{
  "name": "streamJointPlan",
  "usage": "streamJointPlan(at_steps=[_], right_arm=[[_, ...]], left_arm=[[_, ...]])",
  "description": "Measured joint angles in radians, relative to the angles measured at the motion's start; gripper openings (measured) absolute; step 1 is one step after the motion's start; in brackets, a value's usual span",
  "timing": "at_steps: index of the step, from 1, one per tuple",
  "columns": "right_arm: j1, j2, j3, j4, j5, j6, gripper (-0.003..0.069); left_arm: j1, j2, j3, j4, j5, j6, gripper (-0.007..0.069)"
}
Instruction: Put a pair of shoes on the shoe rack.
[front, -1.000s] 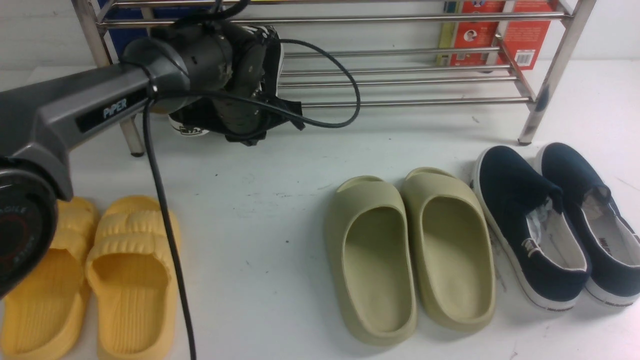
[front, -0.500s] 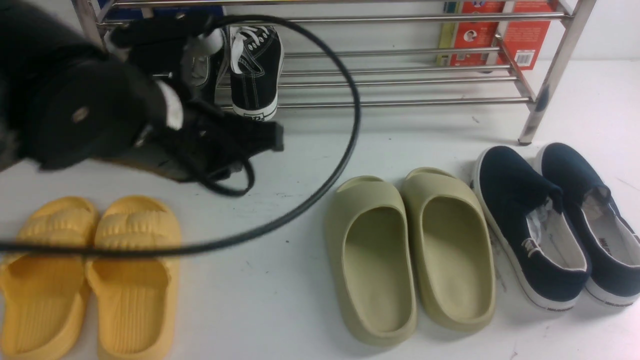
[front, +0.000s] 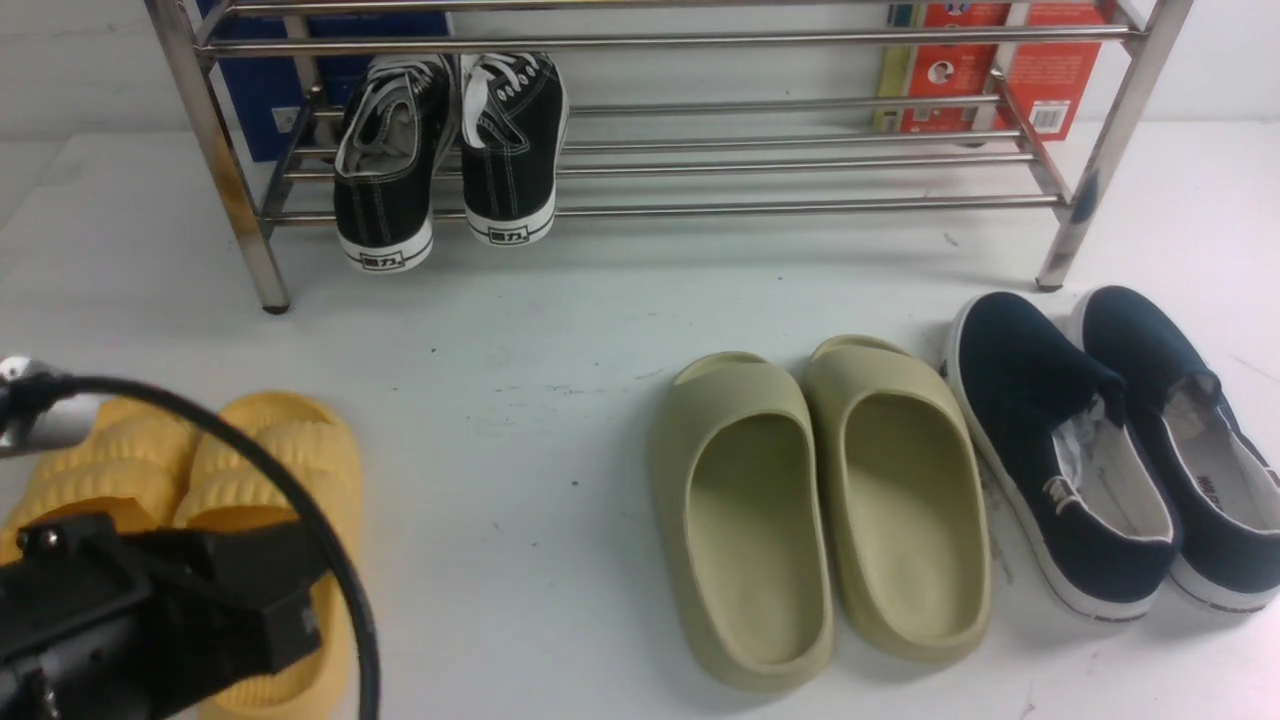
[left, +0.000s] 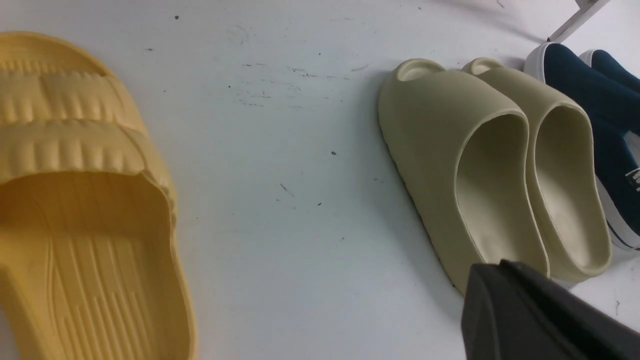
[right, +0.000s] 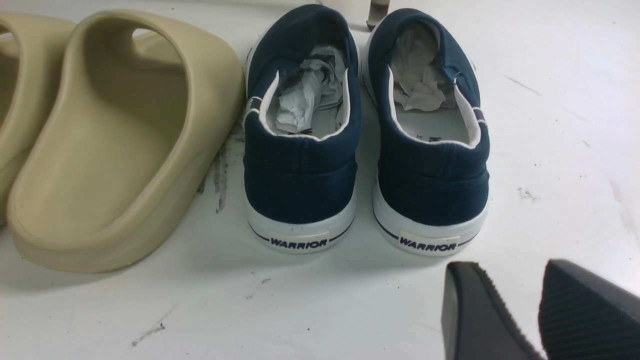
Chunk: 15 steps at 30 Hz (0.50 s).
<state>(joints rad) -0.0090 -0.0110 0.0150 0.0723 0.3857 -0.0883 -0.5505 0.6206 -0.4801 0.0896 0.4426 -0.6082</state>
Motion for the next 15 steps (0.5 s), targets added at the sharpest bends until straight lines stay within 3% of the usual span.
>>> streamJointPlan(at_steps=[15], right_arm=[[0.000,0.000,0.000,0.000,0.000,0.000,0.0239]], left_arm=[[0.000,-0.025,0.032,0.031,0.042,0.000,-0.0013]])
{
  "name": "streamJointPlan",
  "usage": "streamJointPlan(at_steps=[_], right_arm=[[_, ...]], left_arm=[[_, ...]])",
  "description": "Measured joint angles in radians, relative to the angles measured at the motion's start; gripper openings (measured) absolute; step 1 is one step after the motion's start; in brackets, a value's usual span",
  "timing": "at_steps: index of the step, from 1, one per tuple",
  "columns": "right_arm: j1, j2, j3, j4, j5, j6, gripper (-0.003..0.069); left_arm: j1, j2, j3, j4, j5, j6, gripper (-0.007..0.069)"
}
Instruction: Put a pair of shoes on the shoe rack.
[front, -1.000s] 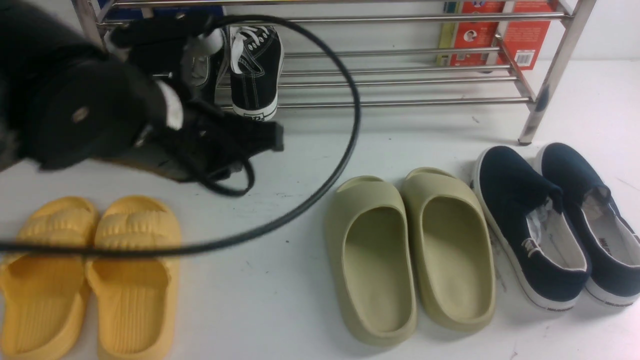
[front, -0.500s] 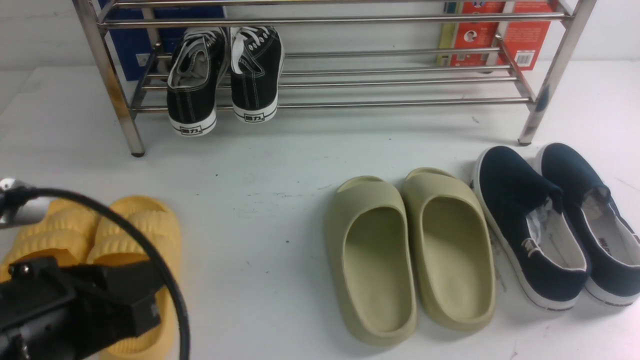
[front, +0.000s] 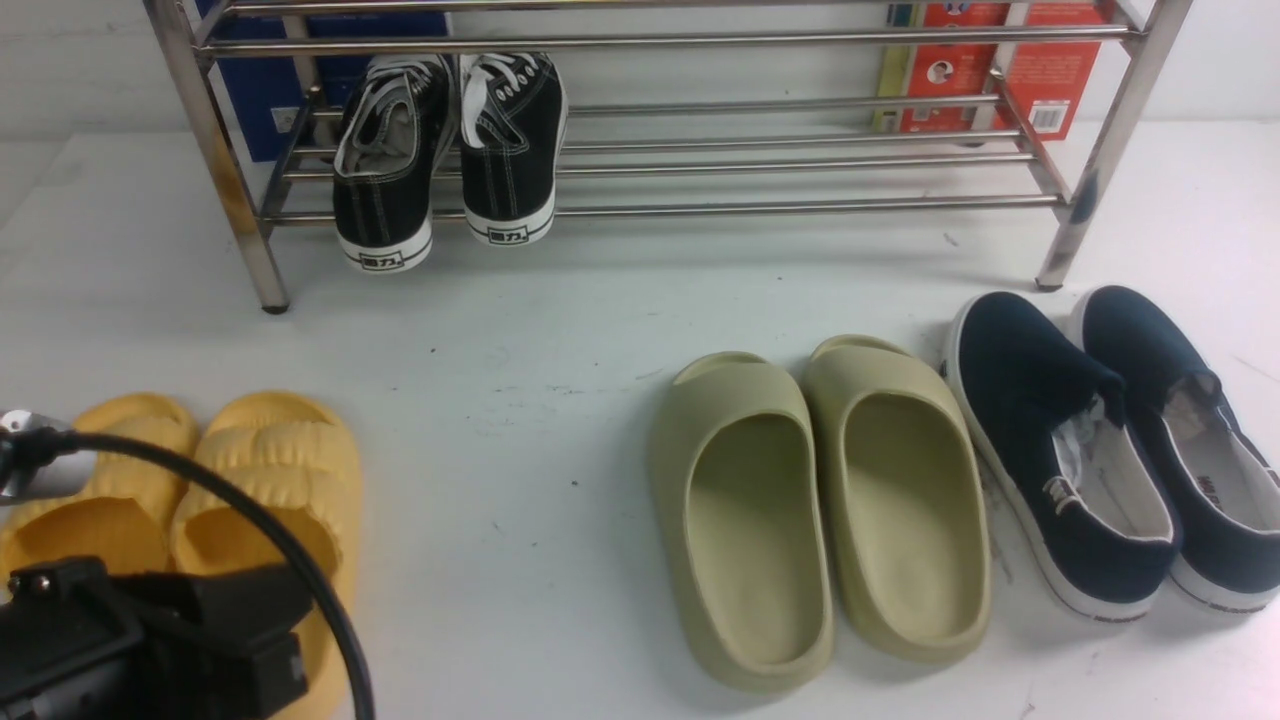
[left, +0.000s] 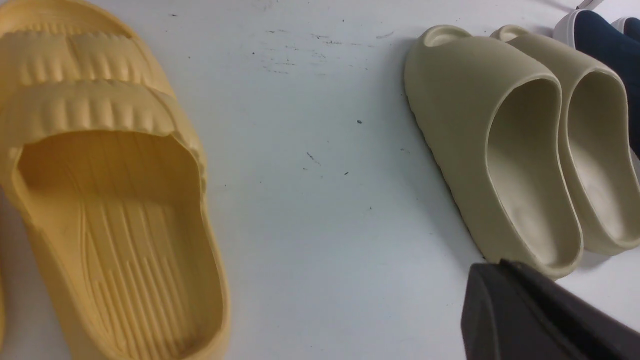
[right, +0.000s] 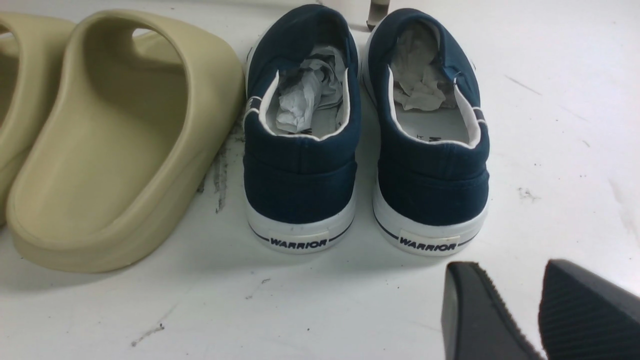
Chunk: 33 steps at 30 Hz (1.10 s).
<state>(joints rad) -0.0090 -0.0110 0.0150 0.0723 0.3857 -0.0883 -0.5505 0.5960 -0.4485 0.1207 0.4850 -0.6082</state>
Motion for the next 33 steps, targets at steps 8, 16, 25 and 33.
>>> streamJointPlan(at_steps=[8,16,25,33], right_arm=[[0.000,0.000,0.000,0.000,0.000,0.000,0.0239],[0.000,0.000,0.000,0.000,0.000,0.000,0.0239],[0.000,0.000,0.000,-0.001,0.000,0.000,0.0239],[0.000,0.000,0.000,-0.001,0.000,0.000,0.0239]], left_arm=[[0.086,-0.147,0.094,0.019,-0.057,0.091,-0.0013],[0.449,-0.533,0.323,-0.135,-0.154,0.315,-0.0013],[0.520,-0.607,0.474,-0.168,-0.125,0.310,-0.0013],[0.520,-0.607,0.478,-0.171,-0.094,0.296,-0.0013]])
